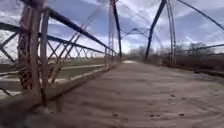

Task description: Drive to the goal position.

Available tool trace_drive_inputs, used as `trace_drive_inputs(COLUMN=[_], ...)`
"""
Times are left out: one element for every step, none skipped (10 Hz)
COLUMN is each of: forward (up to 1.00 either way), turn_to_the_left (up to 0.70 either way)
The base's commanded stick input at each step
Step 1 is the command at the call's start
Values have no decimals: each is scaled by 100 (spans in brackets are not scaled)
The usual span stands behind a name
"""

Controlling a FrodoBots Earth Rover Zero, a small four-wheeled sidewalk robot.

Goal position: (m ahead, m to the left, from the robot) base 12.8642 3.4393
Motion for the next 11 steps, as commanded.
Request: trace_drive_inputs(forward=[100,100,100,100,100,100,100,100,100,100,100], turn_to_the_left=[-28,-32,-33,-32,-30,-28,-27,-25,-24,-22,-21])
